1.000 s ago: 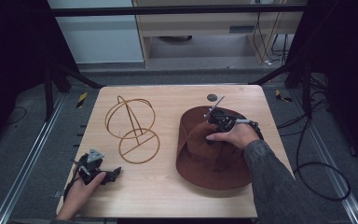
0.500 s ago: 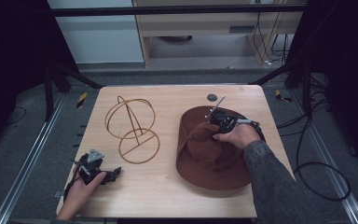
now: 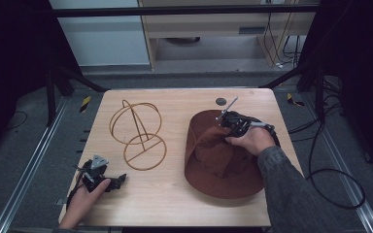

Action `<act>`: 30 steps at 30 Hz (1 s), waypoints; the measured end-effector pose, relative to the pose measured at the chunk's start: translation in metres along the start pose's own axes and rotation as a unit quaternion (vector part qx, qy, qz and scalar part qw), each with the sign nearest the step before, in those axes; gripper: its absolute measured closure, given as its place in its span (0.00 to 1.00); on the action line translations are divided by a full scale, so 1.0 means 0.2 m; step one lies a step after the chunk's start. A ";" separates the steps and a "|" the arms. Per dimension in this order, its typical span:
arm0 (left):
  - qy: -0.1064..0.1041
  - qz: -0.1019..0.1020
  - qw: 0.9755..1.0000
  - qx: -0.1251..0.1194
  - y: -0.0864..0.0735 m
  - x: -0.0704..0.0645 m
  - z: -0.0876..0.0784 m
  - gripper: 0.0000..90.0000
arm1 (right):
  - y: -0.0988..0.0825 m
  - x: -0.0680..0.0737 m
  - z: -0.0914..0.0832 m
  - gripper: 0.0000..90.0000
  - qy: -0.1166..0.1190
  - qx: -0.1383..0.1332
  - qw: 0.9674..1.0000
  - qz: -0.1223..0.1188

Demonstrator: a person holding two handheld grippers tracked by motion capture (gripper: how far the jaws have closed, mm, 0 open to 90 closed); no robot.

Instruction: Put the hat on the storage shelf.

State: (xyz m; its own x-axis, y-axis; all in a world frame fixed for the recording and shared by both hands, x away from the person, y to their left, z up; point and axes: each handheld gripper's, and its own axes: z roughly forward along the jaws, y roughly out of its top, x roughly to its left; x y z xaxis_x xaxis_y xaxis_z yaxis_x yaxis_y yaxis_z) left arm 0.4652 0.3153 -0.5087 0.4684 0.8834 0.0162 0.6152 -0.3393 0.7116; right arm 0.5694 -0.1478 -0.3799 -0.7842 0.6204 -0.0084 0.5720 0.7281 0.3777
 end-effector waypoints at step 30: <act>0.000 0.000 1.000 0.000 0.00 0.00 0.00 0.00 | 0.04 0.18 -0.51 0.99 -0.016 -0.124 0.992 -0.023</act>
State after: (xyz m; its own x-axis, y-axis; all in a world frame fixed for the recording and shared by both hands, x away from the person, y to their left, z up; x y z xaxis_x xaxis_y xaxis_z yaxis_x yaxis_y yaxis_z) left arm 0.4652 0.3153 -0.5087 0.4693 0.8829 0.0167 0.6149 -0.3402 0.7114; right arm 0.5218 -0.1491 -0.2833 -0.7981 0.5996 -0.0597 0.4548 0.6645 0.5930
